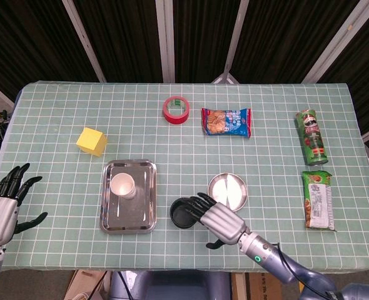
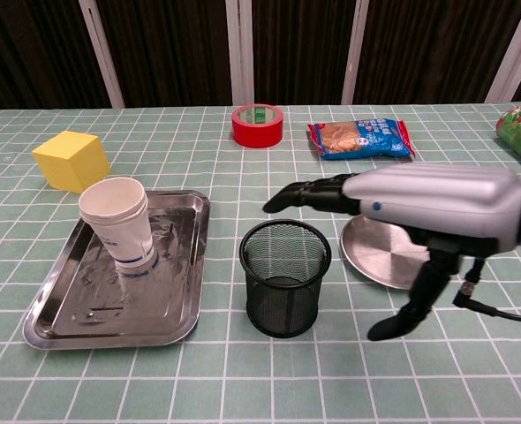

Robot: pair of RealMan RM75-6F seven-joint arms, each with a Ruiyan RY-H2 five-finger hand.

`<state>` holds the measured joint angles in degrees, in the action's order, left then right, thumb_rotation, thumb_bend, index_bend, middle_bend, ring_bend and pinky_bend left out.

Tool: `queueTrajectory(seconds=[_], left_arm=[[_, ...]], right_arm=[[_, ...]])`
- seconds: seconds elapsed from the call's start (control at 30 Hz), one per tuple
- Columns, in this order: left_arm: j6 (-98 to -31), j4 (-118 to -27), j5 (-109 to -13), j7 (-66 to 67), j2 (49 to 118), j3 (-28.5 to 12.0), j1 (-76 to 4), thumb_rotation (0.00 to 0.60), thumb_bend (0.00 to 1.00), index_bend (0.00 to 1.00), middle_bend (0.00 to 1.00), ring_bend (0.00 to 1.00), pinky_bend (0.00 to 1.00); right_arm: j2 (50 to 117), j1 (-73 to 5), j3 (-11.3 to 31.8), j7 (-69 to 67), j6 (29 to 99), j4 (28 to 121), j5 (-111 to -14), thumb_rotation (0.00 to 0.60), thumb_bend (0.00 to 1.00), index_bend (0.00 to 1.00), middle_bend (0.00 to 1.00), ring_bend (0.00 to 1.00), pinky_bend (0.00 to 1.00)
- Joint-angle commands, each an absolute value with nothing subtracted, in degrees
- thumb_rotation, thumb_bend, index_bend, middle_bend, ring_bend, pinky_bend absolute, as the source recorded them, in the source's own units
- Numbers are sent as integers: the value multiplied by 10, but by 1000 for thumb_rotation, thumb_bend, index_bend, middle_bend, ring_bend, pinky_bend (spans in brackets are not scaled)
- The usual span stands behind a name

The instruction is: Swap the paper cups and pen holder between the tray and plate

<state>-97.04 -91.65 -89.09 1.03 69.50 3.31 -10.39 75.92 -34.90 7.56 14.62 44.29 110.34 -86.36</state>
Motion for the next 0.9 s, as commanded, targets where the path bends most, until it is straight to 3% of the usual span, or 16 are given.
queueTrajectory(seconds=[0.03, 0.37, 0.67, 0.9], left_arm=[[-969, -914, -886, 2, 693, 26, -99, 600, 68, 213, 0, 0, 131], [-959, -913, -884, -1, 690, 11, -89, 600, 74, 213, 0, 0, 131], [-952, -913, -880, -1, 689, -2, -82, 600, 76, 211, 0, 0, 131], [-942, -916, -886, 1, 691, -5, -80, 600, 78, 215, 0, 0, 131]], right_arm=[[809, -383, 89, 189, 416, 1095, -816, 600, 0, 0, 0, 16, 0], [879, -437, 115, 245, 417, 1046, -719, 600, 0, 0, 0, 16, 0], [882, -471, 116, 287, 425, 1019, -635, 600, 0, 5, 16, 63, 9], [875, -479, 98, 303, 447, 1020, -629, 600, 0, 114, 123, 218, 225]])
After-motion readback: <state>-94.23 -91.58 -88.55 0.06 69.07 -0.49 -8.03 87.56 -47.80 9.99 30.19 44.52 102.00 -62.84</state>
